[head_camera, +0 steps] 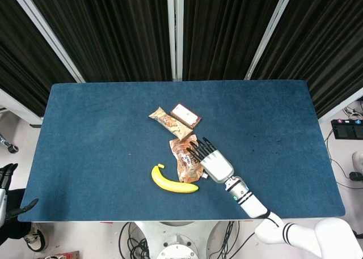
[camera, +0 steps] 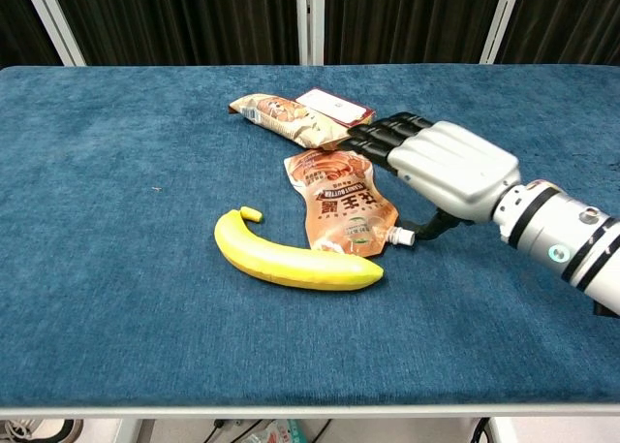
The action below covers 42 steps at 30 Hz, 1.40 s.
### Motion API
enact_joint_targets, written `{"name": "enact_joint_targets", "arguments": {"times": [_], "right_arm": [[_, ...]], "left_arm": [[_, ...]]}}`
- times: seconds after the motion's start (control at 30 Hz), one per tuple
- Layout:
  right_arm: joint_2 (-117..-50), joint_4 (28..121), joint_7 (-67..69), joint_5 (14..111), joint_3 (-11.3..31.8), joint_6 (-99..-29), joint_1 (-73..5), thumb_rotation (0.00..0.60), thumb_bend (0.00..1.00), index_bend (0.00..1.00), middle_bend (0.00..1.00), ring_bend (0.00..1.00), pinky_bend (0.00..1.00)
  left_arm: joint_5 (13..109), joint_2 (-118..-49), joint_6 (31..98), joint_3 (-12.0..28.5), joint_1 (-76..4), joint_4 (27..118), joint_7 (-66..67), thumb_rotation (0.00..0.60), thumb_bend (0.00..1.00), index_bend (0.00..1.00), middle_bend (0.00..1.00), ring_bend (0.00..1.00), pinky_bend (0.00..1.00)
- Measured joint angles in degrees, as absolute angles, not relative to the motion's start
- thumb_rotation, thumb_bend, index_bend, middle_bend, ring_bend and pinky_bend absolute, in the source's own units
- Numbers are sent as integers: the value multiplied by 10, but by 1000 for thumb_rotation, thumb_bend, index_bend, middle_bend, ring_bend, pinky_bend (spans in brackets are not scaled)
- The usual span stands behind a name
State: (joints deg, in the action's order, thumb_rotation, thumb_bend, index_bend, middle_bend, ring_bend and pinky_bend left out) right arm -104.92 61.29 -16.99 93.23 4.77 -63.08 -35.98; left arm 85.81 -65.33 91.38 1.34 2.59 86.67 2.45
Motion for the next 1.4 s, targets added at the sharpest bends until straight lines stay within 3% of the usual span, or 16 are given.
{"name": "enact_joint_targets", "arguments": {"times": [0.37,0.57,0.73,0.83,0.97,1.17,1.2,1.23,1.3,1.33,1.37,1.4], "right_arm": [[-1038,635,-201,938,51,-565,-416,600,185,0,0,0,0],[-1025,669,-233,900,60,-497,-445,600,348,0,11,0,0],[-1031,674,-249,860,70,-468,-458,600,450,14,92,23,0],[-1041,668,-253,848,74,-466,-462,600,479,109,179,115,48],[-1051,654,-247,841,75,-465,-467,600,493,294,274,212,201],[-1069,629,-229,854,73,-493,-471,595,495,607,501,486,530],[-1071,624,-223,860,72,-501,-471,465,495,655,535,517,563],[-1075,616,-215,867,70,-513,-471,285,495,697,562,542,588],[-1080,604,-201,878,68,-533,-471,15,493,754,603,578,624],[-1084,594,-191,886,66,-547,-470,5,493,781,621,594,642],[-1086,586,-183,892,64,-558,-470,75,493,796,631,602,651],[-1089,578,-174,897,63,-568,-469,285,496,815,643,611,663]], "left_arm": [[854,-652,914,14,29,864,17,432,87,107,94,108,211],[854,-653,913,14,29,861,15,431,88,106,93,108,210],[852,-652,916,14,32,858,10,432,87,107,93,108,211],[851,-651,917,14,34,855,7,433,87,107,94,108,210],[850,-652,917,14,35,851,2,434,88,108,94,108,210],[851,-654,920,15,36,846,-3,434,88,109,94,108,211],[851,-654,920,15,37,846,-3,434,87,109,94,108,211],[851,-654,920,15,37,845,-4,431,88,109,94,108,210],[851,-653,919,15,37,844,-5,429,89,109,94,108,210],[850,-653,919,16,36,843,-6,429,89,109,94,108,210],[850,-653,918,16,36,843,-6,431,89,109,94,108,211],[850,-654,918,16,36,842,-6,431,89,109,94,108,211]]}}
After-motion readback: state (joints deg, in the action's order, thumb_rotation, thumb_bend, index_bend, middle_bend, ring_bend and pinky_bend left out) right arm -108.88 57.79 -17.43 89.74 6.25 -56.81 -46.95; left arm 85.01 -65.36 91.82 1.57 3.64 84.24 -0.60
